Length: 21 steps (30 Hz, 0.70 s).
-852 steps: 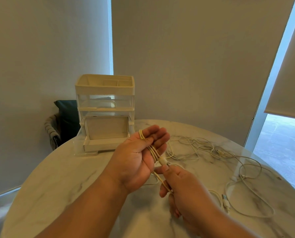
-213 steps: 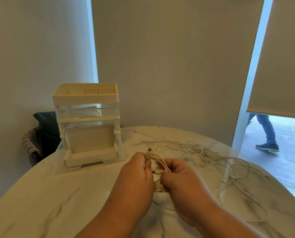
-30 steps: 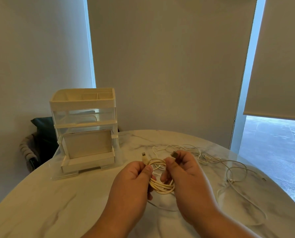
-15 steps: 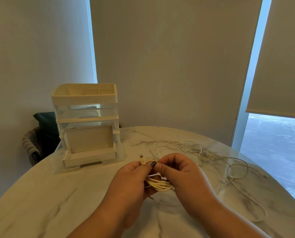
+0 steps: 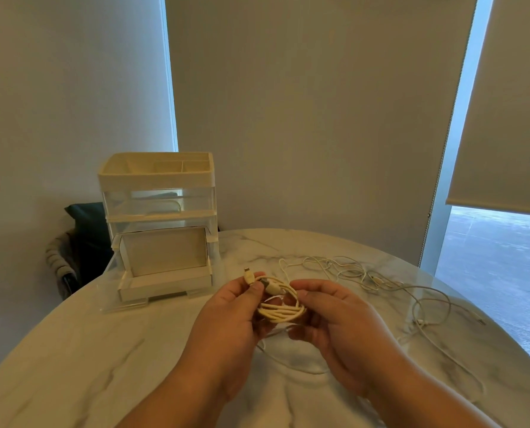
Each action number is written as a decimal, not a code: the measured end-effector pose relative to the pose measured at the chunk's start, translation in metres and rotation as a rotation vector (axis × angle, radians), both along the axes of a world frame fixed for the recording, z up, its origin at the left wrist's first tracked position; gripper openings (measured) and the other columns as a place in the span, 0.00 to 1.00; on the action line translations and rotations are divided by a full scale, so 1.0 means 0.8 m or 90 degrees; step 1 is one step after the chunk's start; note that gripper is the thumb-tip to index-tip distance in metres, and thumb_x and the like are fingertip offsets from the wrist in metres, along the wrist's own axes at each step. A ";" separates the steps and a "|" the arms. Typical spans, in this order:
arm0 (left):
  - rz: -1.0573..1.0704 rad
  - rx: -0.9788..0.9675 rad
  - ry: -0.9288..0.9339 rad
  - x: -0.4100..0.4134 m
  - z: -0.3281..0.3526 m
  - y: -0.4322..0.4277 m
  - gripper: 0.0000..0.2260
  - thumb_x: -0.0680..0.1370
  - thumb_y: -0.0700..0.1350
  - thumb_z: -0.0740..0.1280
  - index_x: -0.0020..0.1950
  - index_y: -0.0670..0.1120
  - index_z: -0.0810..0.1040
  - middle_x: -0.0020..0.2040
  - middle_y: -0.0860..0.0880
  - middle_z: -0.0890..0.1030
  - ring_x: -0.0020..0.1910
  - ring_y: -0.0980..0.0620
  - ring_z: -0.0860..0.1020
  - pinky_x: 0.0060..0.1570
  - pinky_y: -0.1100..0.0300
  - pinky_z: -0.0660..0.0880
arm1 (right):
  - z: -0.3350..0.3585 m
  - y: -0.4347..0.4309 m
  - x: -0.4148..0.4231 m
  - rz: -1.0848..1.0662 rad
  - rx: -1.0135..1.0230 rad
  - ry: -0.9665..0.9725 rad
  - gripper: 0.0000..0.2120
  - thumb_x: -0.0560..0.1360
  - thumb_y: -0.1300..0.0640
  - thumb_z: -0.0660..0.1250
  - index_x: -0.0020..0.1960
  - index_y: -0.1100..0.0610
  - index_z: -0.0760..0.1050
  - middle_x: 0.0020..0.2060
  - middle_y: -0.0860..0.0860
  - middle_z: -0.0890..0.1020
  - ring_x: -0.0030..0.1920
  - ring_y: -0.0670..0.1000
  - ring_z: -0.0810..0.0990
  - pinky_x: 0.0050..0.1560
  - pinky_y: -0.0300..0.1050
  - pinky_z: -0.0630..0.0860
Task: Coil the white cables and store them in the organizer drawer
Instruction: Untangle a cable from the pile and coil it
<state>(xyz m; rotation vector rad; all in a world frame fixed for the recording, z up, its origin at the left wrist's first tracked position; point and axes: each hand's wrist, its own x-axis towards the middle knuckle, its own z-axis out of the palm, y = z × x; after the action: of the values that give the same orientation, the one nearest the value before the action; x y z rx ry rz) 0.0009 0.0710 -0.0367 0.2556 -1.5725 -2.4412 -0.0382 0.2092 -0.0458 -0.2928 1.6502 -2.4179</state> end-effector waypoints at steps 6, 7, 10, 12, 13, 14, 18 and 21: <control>0.002 -0.084 0.004 0.003 -0.001 0.001 0.08 0.81 0.41 0.63 0.54 0.46 0.82 0.46 0.43 0.86 0.46 0.46 0.85 0.53 0.48 0.80 | 0.001 0.001 -0.001 0.014 0.028 -0.009 0.08 0.78 0.70 0.64 0.55 0.67 0.78 0.42 0.63 0.85 0.37 0.55 0.83 0.34 0.46 0.79; 0.000 -0.066 0.007 0.003 -0.001 0.001 0.08 0.81 0.41 0.63 0.54 0.44 0.82 0.47 0.42 0.86 0.47 0.44 0.85 0.53 0.47 0.80 | 0.001 0.001 0.000 0.018 0.023 -0.012 0.08 0.78 0.69 0.63 0.56 0.68 0.78 0.43 0.63 0.85 0.38 0.55 0.83 0.35 0.47 0.79; -0.009 0.018 0.001 0.003 0.002 0.003 0.08 0.80 0.40 0.64 0.54 0.40 0.81 0.47 0.38 0.85 0.44 0.44 0.84 0.50 0.48 0.80 | 0.000 0.001 0.000 0.027 0.009 -0.034 0.09 0.78 0.69 0.63 0.57 0.67 0.77 0.45 0.64 0.85 0.40 0.56 0.84 0.36 0.47 0.80; -0.026 0.076 -0.008 0.005 0.003 0.005 0.10 0.80 0.42 0.64 0.54 0.36 0.80 0.49 0.34 0.84 0.44 0.43 0.83 0.49 0.49 0.81 | 0.000 0.001 0.000 0.031 0.000 -0.053 0.09 0.78 0.70 0.63 0.57 0.67 0.77 0.45 0.64 0.85 0.39 0.56 0.84 0.34 0.45 0.81; -0.036 0.104 -0.012 0.005 0.005 0.006 0.13 0.80 0.43 0.64 0.55 0.34 0.79 0.50 0.33 0.83 0.45 0.42 0.83 0.49 0.49 0.82 | 0.000 0.001 0.000 0.032 -0.003 -0.058 0.09 0.78 0.70 0.63 0.57 0.67 0.77 0.45 0.64 0.86 0.39 0.55 0.84 0.33 0.44 0.81; -0.046 0.134 -0.018 0.005 0.005 0.005 0.16 0.81 0.45 0.64 0.57 0.32 0.78 0.50 0.32 0.82 0.45 0.41 0.83 0.48 0.50 0.82 | 0.001 0.001 0.000 0.033 -0.004 -0.056 0.08 0.78 0.69 0.63 0.56 0.67 0.78 0.45 0.64 0.86 0.38 0.55 0.84 0.33 0.44 0.81; -0.080 0.227 -0.035 0.006 0.009 -0.002 0.24 0.81 0.52 0.61 0.65 0.33 0.74 0.50 0.34 0.80 0.50 0.37 0.80 0.51 0.46 0.80 | 0.005 0.000 0.002 0.034 -0.033 -0.063 0.12 0.78 0.57 0.65 0.53 0.66 0.79 0.45 0.66 0.83 0.37 0.56 0.82 0.34 0.47 0.80; -0.092 0.245 -0.037 0.007 0.011 -0.005 0.25 0.80 0.52 0.61 0.67 0.32 0.72 0.50 0.33 0.79 0.51 0.35 0.80 0.54 0.43 0.78 | 0.008 0.003 0.003 0.036 -0.041 -0.084 0.20 0.76 0.50 0.65 0.58 0.66 0.77 0.49 0.71 0.81 0.39 0.59 0.82 0.38 0.52 0.80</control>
<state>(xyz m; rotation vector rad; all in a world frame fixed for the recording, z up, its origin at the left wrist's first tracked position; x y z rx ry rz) 0.0062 0.0670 -0.0282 0.2871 -1.1647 -2.8628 -0.0356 0.2114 -0.0393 -0.1822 1.4907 -2.3968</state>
